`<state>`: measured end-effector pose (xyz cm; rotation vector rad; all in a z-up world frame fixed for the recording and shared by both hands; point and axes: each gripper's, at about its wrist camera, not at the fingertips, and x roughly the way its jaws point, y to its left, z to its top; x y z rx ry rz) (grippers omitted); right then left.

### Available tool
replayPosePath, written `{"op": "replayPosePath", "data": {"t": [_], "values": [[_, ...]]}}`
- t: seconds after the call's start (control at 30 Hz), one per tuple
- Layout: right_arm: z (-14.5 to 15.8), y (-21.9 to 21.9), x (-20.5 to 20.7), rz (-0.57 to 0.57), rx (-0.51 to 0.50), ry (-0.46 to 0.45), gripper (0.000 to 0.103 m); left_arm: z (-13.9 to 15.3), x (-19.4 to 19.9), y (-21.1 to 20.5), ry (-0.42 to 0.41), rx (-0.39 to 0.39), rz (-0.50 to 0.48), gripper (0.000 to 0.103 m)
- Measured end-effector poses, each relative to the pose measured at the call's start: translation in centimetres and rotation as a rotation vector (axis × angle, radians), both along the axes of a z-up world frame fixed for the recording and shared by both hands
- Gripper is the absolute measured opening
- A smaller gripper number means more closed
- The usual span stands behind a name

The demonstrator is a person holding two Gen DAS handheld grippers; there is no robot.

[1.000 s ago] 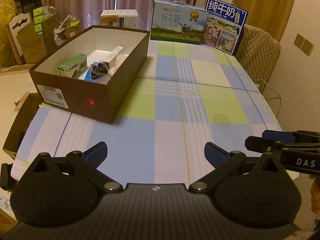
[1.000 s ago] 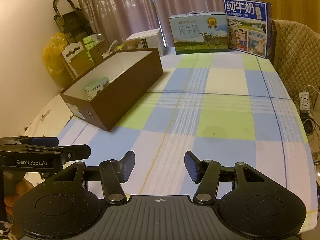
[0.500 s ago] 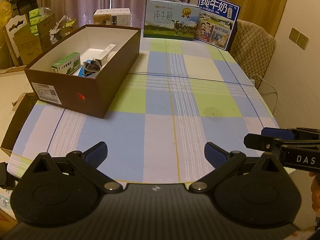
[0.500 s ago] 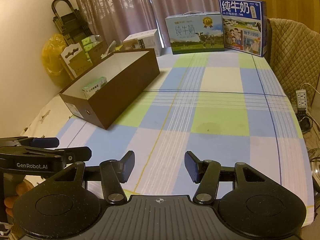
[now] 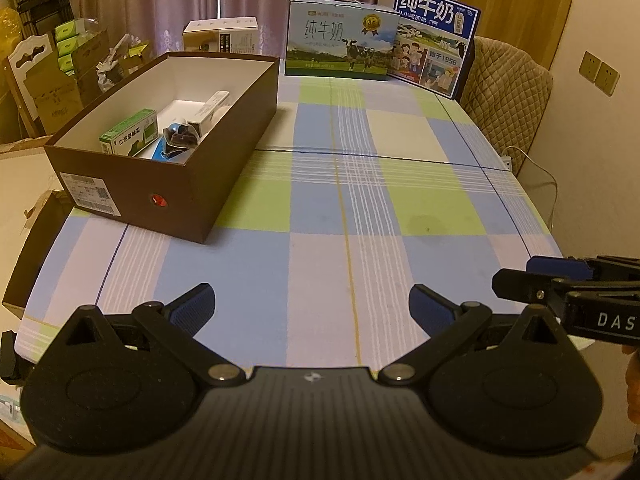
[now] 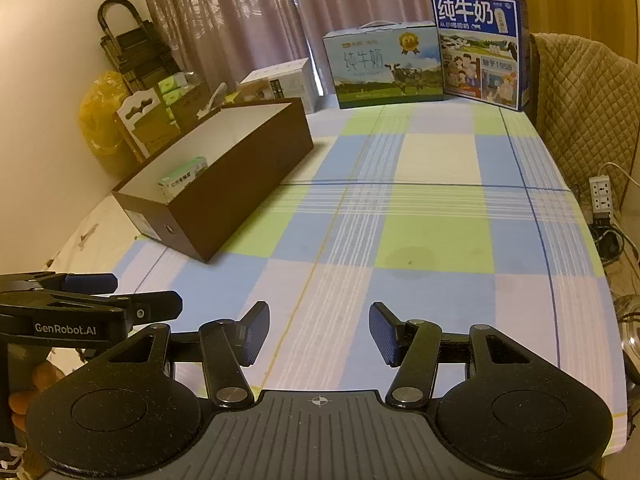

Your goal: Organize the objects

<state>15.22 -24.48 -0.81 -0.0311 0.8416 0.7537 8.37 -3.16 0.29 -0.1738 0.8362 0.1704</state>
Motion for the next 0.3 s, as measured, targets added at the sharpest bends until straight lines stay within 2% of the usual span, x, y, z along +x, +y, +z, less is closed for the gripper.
{"op": "replayPosePath", "data": {"t": [0.3], "values": [[-0.15,-0.26,0.70,-0.004,0.000,0.005,0.053,-0.05,0.76,-0.20,0.000,0.006,0.001,0.102]]}}
